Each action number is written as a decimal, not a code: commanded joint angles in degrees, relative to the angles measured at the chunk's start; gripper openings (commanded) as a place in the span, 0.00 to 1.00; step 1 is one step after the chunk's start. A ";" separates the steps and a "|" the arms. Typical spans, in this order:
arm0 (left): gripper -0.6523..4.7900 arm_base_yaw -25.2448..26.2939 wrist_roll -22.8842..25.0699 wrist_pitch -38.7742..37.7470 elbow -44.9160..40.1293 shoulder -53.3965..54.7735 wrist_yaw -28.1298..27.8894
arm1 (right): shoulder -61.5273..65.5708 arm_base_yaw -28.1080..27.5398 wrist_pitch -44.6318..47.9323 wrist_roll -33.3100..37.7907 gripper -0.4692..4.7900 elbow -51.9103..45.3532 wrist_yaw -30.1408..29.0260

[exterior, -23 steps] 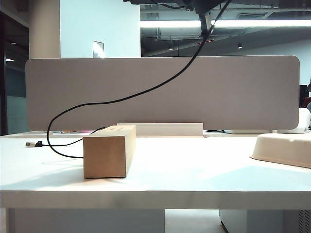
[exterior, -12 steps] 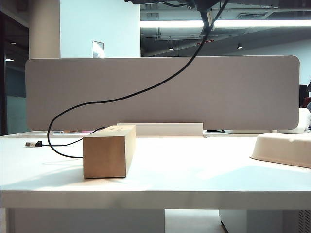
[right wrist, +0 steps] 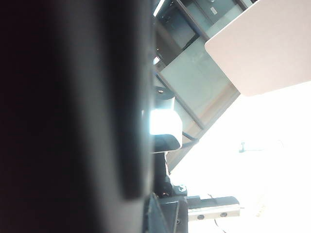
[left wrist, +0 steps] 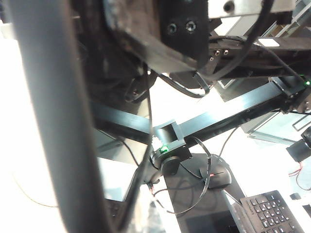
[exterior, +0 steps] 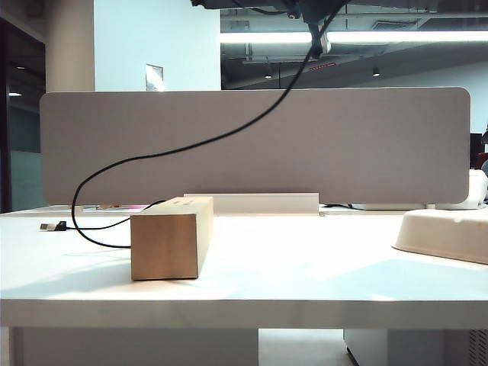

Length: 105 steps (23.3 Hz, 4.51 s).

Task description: Pick up the charging cable and the phone, plug the charging cable into the charging port on the phone, and finally place them back on the table.

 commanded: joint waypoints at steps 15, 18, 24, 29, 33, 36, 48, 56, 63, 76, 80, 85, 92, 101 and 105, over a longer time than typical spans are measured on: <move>0.11 -0.96 -15.47 21.59 0.39 -0.37 1.49 | -0.09 0.24 0.13 -0.76 0.07 0.22 -0.87; 0.11 -0.96 -15.45 21.64 0.39 -0.37 1.27 | -0.09 0.70 0.02 -0.79 0.07 0.22 -1.07; 0.11 -0.96 -18.01 24.17 0.42 -0.37 1.29 | 0.00 3.48 -0.35 -2.08 0.07 0.22 -1.01; 0.11 -0.79 -18.21 22.01 0.39 -0.37 0.87 | 0.68 3.15 -0.39 -4.83 0.07 0.22 1.99; 0.29 0.07 -17.53 17.44 0.39 -0.33 0.85 | 1.81 0.28 -1.49 -6.10 0.07 0.24 5.01; 0.30 1.27 -15.15 13.40 0.39 -0.35 0.92 | 2.43 -3.23 -1.68 -6.40 0.07 0.24 5.07; 0.15 7.82 -2.49 -8.94 0.39 -0.42 -4.28 | 4.57 -9.84 -27.39 -12.17 0.07 0.20 10.29; 0.11 9.14 8.70 -21.79 0.35 -1.51 -31.06 | 10.69 -9.84 -30.69 -12.98 0.07 -0.50 12.81; 0.11 9.14 8.74 -24.00 0.33 -5.20 -45.31 | 17.75 -9.77 -31.10 -14.29 0.07 -0.50 14.45; 0.11 9.14 9.27 -25.68 0.28 -11.78 -49.31 | 32.96 -7.78 -26.05 -13.97 0.09 -0.48 16.85; 0.11 9.11 9.29 -25.73 0.28 -11.85 -49.31 | 33.57 -7.76 -27.61 -13.81 0.26 -0.50 18.51; 0.11 9.11 9.38 -25.75 0.28 -11.85 -49.31 | 33.57 -7.76 -29.48 -13.84 0.38 -0.48 18.73; 0.11 9.14 9.46 -25.86 0.28 -11.91 -49.29 | 33.57 -7.85 -32.92 -14.32 0.63 -0.48 21.38; 0.11 9.11 9.46 -26.38 0.28 -12.33 -49.24 | 32.35 -12.44 -41.13 -19.26 0.63 -0.48 20.15; 0.11 9.14 9.44 -26.05 0.37 -12.94 -49.29 | 29.92 -16.20 -41.59 -19.93 0.63 -0.46 16.46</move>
